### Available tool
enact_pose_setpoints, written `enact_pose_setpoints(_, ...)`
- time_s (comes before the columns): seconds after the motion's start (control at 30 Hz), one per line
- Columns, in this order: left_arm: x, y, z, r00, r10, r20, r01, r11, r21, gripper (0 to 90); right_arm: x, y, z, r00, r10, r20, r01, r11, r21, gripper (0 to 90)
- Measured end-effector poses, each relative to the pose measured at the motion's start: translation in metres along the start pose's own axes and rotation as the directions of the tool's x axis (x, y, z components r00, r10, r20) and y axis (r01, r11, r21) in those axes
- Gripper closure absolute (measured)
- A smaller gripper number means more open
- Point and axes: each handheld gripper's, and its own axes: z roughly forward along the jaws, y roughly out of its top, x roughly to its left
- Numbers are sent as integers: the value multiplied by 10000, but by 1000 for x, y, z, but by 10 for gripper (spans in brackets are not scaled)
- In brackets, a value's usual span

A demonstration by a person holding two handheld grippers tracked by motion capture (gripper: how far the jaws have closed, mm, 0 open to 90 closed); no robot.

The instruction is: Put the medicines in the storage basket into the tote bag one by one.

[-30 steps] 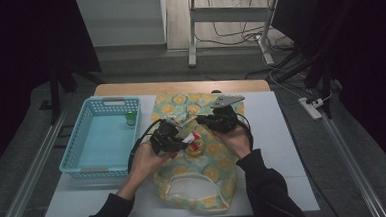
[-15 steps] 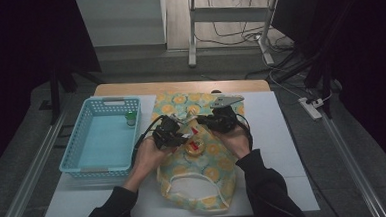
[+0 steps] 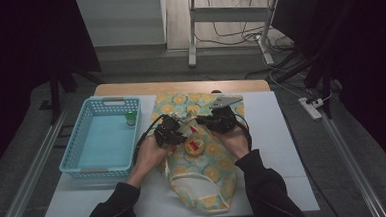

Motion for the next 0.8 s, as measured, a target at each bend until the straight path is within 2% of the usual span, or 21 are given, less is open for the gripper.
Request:
enact_pose_setpoints(0.23,0,-1,-9,10000,-42,43,43,9993,-369,693,-1,0,-1,10000,8,7,-8,10000,-33,900)
enact_pose_setpoints(0.63,-4,-4,-32,9971,257,711,-188,9953,-955,534,-1,-1,-1,10000,7,-5,-7,10000,-7,900)
enact_pose_setpoints(0.8,-8,-3,-41,9931,461,1079,-340,9932,-1111,449,-1,-1,-1,10000,3,-6,-3,10000,13,900)
